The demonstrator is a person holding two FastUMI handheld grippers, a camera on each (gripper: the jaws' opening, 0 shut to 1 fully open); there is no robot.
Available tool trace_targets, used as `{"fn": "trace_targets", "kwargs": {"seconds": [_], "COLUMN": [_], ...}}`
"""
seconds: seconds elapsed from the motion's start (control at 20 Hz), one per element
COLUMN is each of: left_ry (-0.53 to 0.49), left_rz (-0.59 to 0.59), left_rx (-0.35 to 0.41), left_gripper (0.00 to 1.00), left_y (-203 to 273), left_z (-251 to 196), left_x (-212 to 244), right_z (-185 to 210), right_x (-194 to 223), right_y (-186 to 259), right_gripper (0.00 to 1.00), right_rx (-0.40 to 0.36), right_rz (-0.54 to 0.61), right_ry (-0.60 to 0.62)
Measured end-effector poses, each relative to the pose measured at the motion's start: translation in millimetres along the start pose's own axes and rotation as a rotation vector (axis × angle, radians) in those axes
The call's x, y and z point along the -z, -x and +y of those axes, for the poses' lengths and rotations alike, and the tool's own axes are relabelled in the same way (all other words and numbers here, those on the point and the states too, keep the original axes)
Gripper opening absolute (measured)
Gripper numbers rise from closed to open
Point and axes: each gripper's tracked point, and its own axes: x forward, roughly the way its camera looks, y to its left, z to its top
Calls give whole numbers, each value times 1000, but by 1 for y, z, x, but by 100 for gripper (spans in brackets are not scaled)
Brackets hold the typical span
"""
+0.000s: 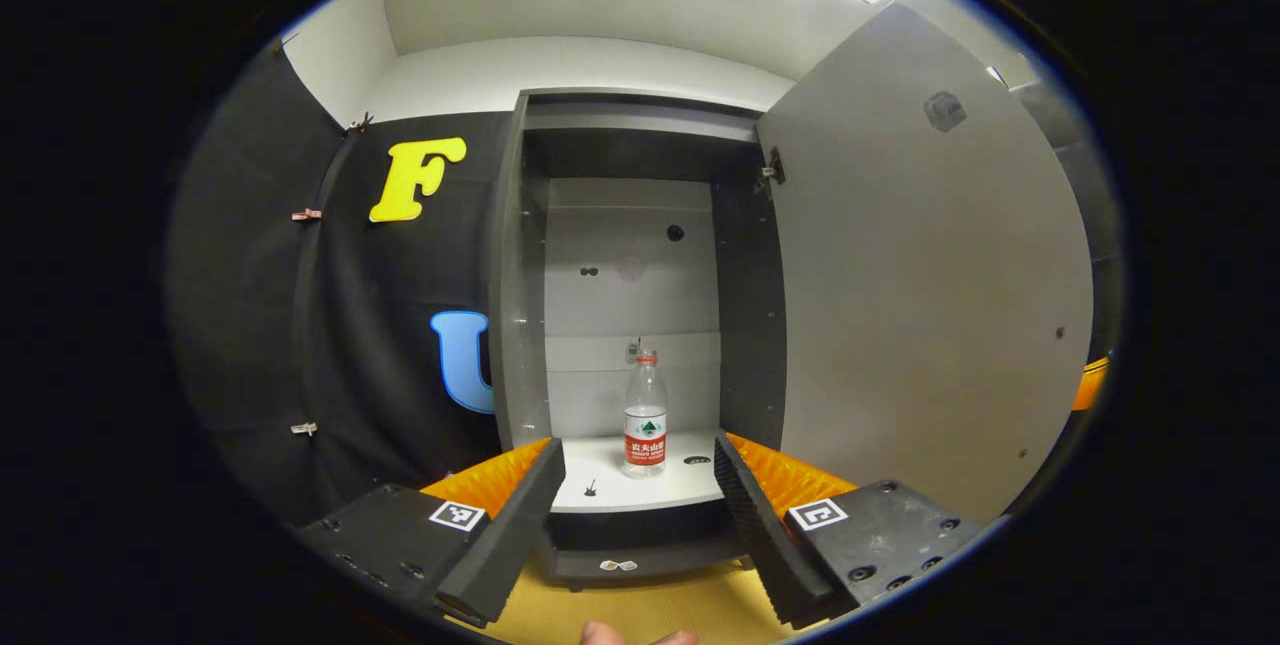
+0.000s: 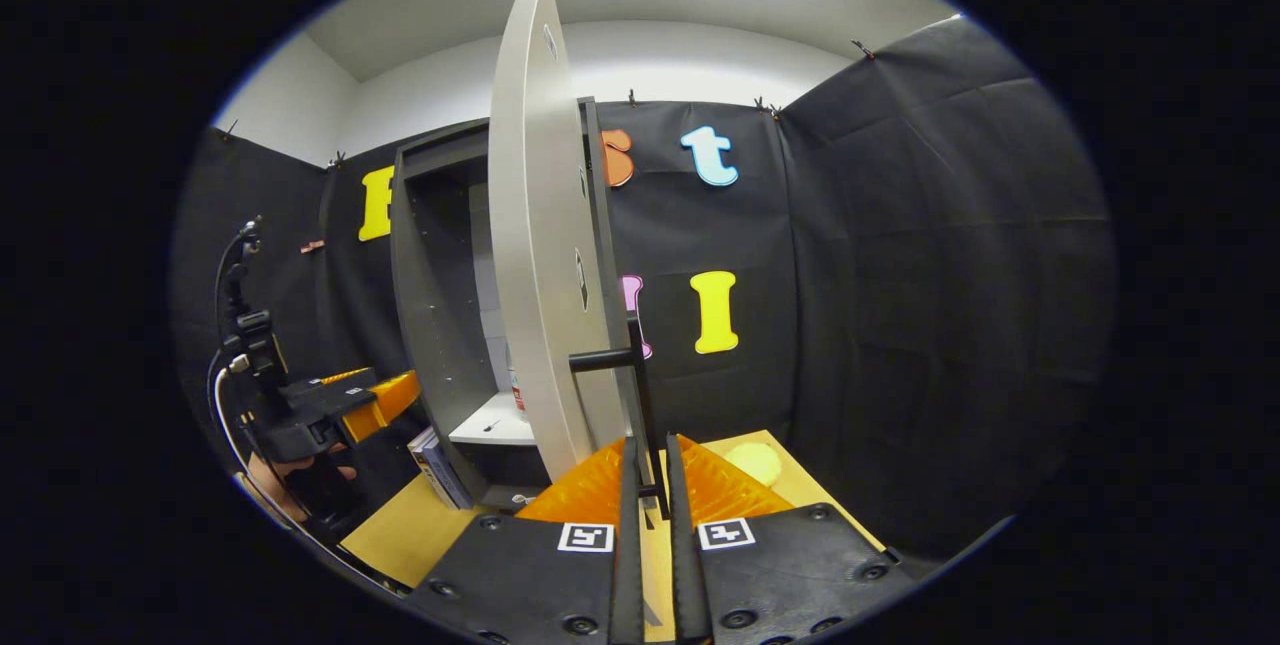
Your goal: Open the cabinet door with the right hand, grasp the bottle in the cabinet with the left hand and place it on the coaster, then close the cabinet door with the right hand.
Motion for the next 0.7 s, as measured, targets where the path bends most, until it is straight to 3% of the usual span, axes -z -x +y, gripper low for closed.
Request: {"fn": "trace_targets", "kwargs": {"seconds": [0.25, 0.3, 0.35, 0.4, 0.45, 0.6, 0.7], "left_ry": [-15, -14, -13, -12, -15, -30, -41], "left_rz": [-12, -6, 1, 8, 12, 20, 19], "left_rx": [21, 18, 13, 6, 0, 3, 6], "left_gripper": [94, 95, 94, 92, 92, 92, 94], "left_y": [-45, -56, -67, -78, -89, -126, -152], "left_z": [-9, -8, -8, -7, -6, -9, -11], "left_x": [7, 11, 15, 19, 22, 31, 39], "right_z": [-23, -33, -42, -58, -71, -93, -100], "right_x": [-10, -11, -13, -13, -14, -22, -25], "right_y": [15, 15, 17, 20, 19, 20, 19], "right_gripper": [16, 5, 27, 27, 36, 100, 97], "right_rx": [33, 54, 78, 128, 164, 239, 261], "right_rz": [-32, -42, -42, -48, -54, -92, -120], "right_ry": [-31, -43, -53, -57, -61, -49, -8]}}
